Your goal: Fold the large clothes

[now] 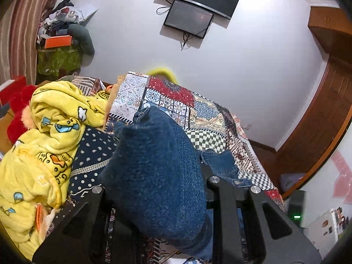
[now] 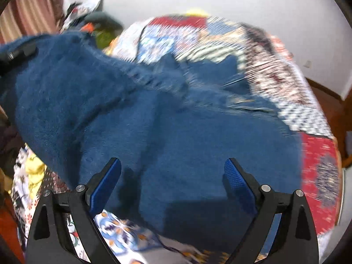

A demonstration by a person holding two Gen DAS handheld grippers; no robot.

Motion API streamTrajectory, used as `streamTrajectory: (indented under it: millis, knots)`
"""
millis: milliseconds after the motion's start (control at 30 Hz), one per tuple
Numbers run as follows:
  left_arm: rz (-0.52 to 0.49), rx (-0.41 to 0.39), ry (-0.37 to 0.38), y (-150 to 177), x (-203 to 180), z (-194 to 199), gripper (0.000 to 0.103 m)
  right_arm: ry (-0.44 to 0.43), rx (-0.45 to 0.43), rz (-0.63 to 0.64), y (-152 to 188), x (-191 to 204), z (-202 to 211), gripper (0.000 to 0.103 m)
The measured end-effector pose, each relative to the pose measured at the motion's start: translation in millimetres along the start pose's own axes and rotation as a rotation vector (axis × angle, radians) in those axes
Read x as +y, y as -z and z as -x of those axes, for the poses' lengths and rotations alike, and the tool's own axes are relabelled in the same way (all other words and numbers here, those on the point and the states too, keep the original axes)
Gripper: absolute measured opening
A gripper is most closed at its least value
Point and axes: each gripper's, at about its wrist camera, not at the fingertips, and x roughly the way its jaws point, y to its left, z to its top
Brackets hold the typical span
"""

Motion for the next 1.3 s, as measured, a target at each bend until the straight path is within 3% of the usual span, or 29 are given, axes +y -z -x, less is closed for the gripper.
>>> streamTrajectory:
  millis: [133,233,333,467,633,700,933,1000,1133,1200,1300]
  knots:
    - [-0.023,0.036,-0.005,13,-10,-13,0.024,-0.025,0.097,0.016,1,4,-36,0.094]
    - [-0.106,0.046,-0.033,19,-34,-21,0.024,-0.046,0.122,0.003,5,-10,-33,0.094]
    - [-0.155,0.048,0.029,19,-65,-25,0.024,-0.022,0.053,-0.039,10,-33,-4,0.094]
    - [-0.216,0.060,0.118,26,-121,-36,0.024,0.075,-0.053,-0.141,25,-82,54,0.094]
    - [-0.337,0.128,0.218,65,-198,-56,0.024,0.214,-0.118,-0.236,50,-139,120,0.094]
    - [-0.383,0.193,0.266,89,-221,-65,0.023,0.262,-0.122,-0.272,65,-156,136,0.094]
    - [-0.635,0.400,0.343,180,-259,-82,0.023,0.309,-0.095,-0.390,111,-193,149,0.094]
    - [-0.691,0.437,0.326,200,-261,-85,0.023,0.306,-0.083,-0.400,118,-194,147,0.094]
    - [-0.763,0.426,0.255,203,-271,-78,0.024,0.303,-0.067,-0.376,128,-186,149,0.094]
    - [-0.777,0.427,0.234,197,-276,-69,0.036,0.306,-0.079,-0.366,132,-182,159,0.094]
    - [-0.741,0.414,0.278,184,-272,-50,0.058,0.308,-0.101,-0.363,134,-177,166,0.094]
